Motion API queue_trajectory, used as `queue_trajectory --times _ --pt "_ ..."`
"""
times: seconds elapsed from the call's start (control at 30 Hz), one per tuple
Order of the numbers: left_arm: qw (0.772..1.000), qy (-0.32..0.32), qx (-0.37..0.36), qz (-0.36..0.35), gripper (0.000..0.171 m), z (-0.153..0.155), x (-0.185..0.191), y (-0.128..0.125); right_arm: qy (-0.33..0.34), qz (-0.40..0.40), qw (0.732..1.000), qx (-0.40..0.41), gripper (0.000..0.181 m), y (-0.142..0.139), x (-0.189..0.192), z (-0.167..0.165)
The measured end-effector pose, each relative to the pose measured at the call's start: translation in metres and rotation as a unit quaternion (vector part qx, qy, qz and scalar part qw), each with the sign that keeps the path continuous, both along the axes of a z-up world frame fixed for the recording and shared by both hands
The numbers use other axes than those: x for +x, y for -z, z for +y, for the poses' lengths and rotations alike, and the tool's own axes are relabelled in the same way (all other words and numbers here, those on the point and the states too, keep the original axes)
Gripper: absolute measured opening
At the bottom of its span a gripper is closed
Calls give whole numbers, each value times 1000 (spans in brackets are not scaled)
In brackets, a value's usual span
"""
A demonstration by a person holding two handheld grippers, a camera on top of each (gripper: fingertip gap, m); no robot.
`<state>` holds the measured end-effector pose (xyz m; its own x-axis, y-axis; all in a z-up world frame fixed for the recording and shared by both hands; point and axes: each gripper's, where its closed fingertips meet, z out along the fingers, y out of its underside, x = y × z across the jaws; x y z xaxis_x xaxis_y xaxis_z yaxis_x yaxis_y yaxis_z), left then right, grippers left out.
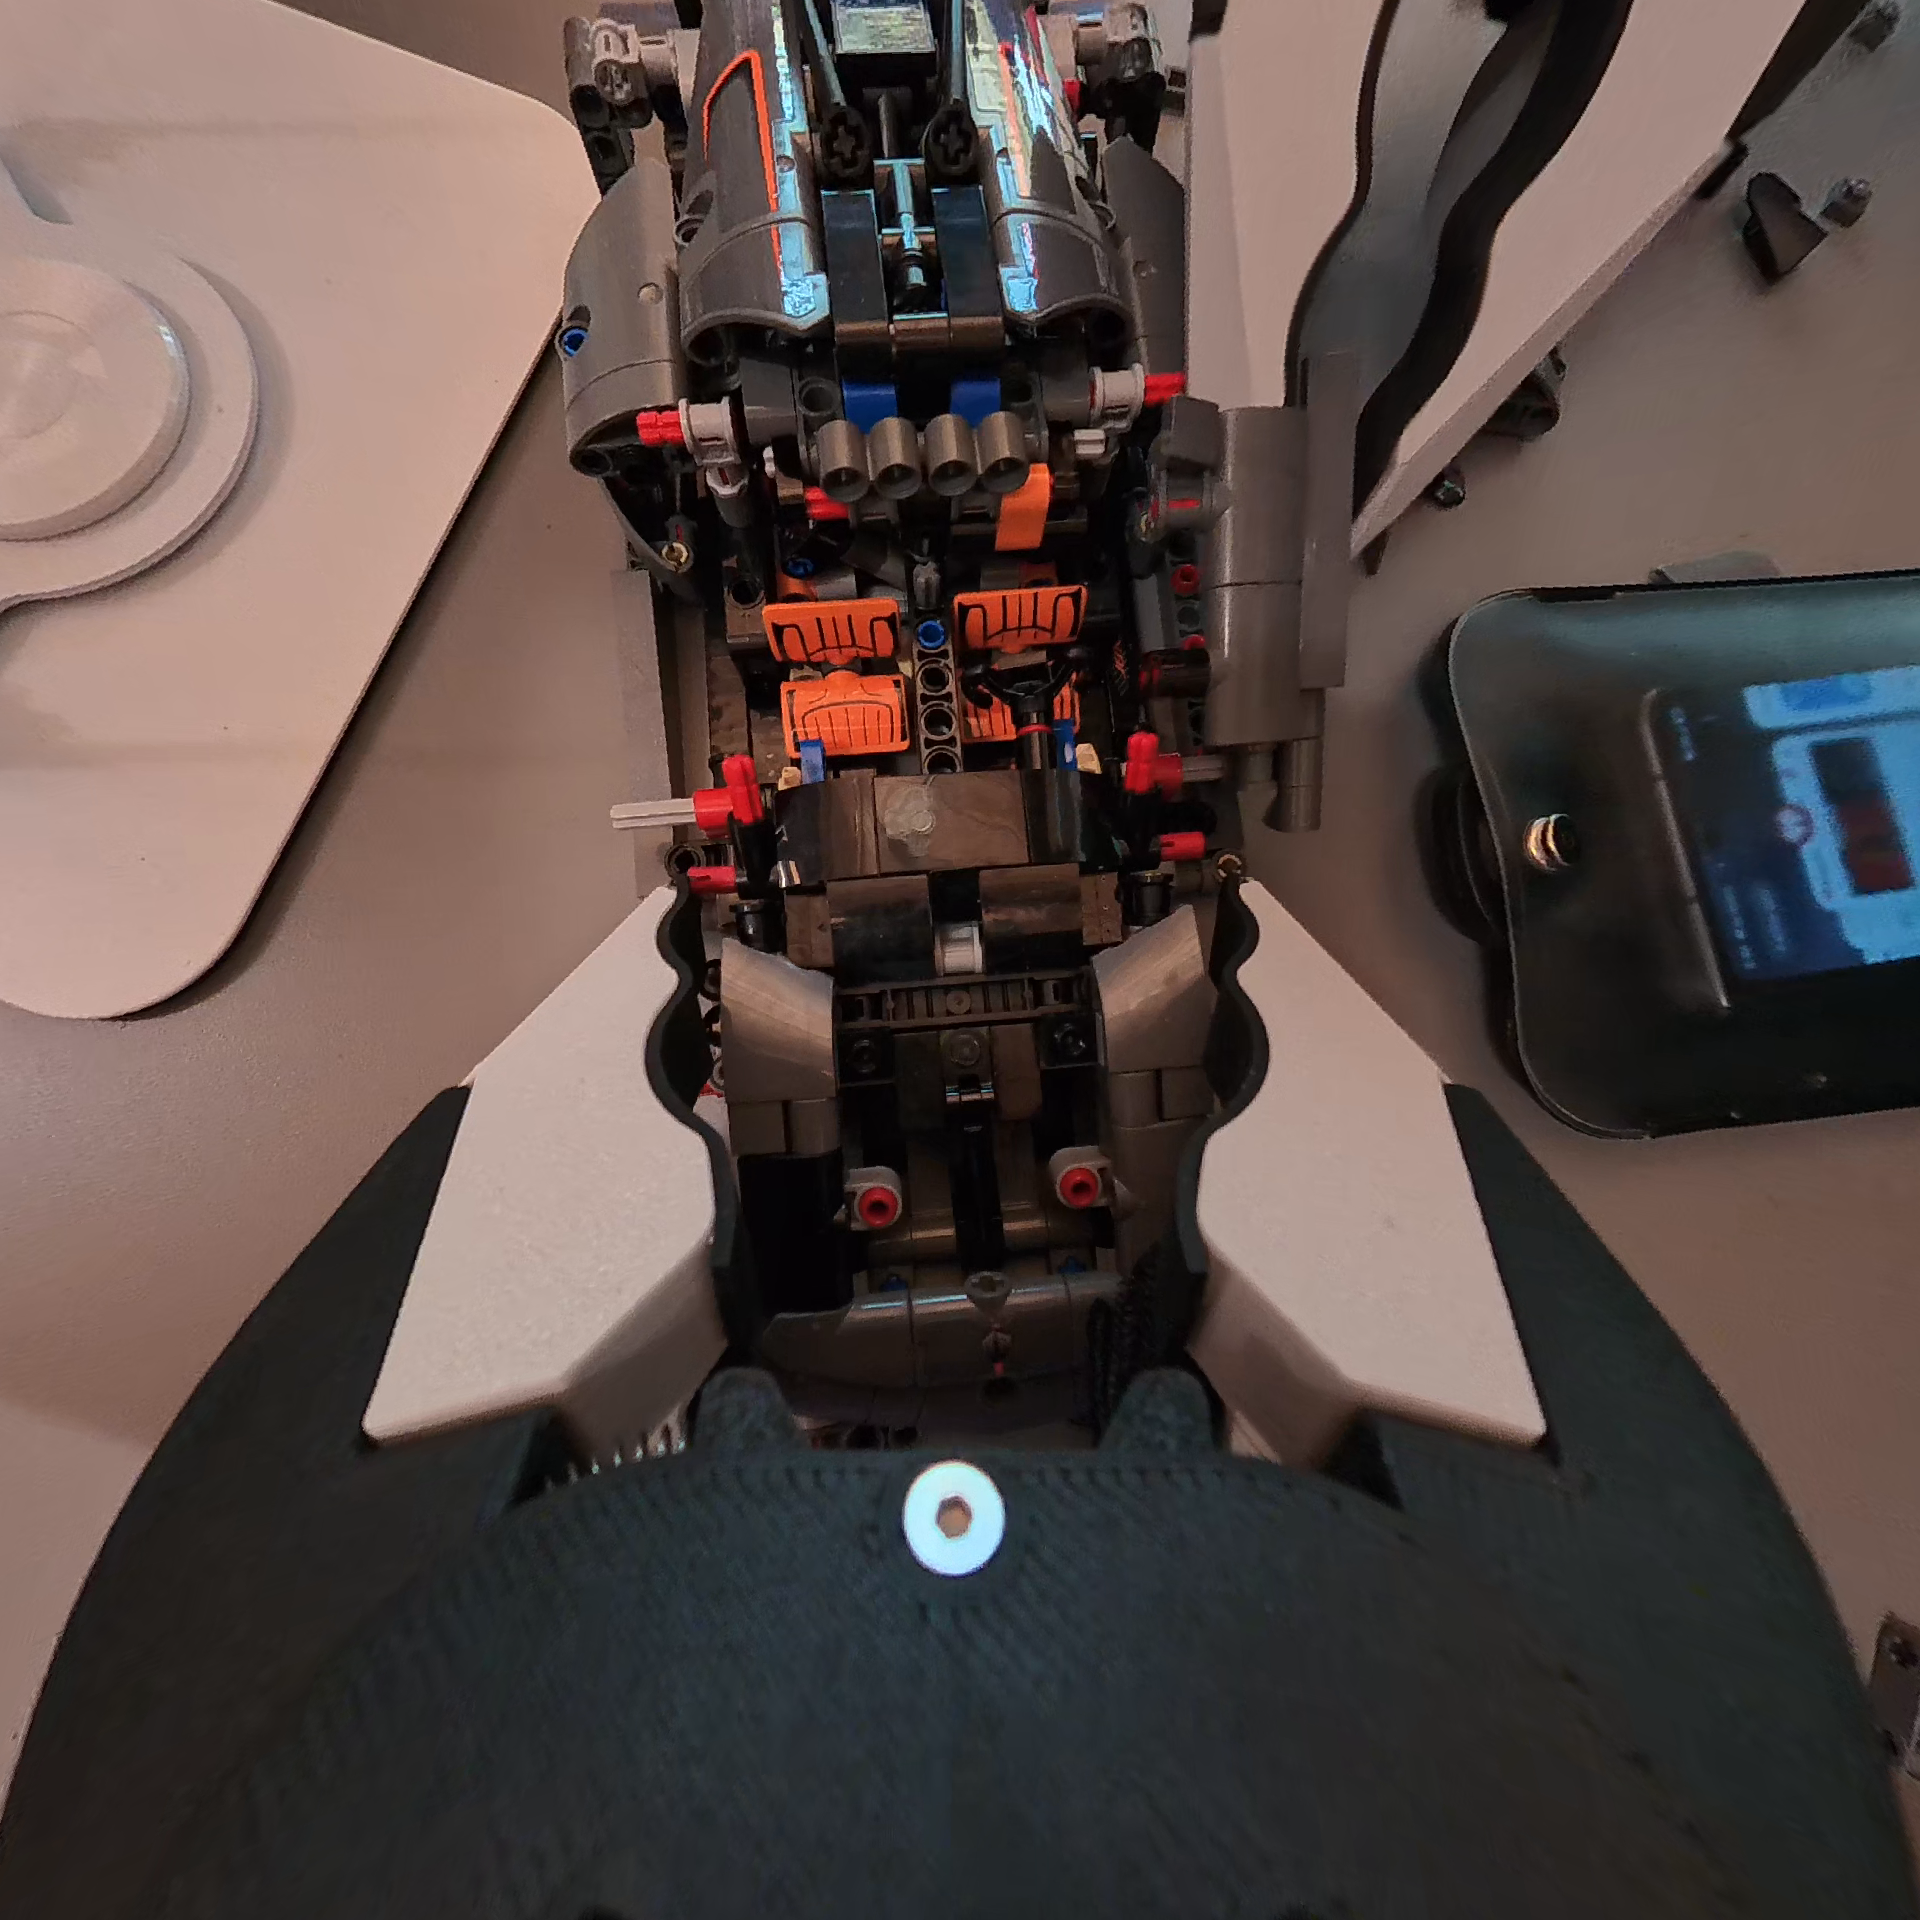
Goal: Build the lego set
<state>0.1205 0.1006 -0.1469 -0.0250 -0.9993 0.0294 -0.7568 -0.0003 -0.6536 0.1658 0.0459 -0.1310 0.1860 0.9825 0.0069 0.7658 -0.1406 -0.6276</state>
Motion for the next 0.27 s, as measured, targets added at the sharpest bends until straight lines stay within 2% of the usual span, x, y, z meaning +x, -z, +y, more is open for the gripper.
queue_trajectory --times 0.27 --pt "1000 1 11 10 93 1 -6 0 -6 0 1000 -4 8 0 2 -1"
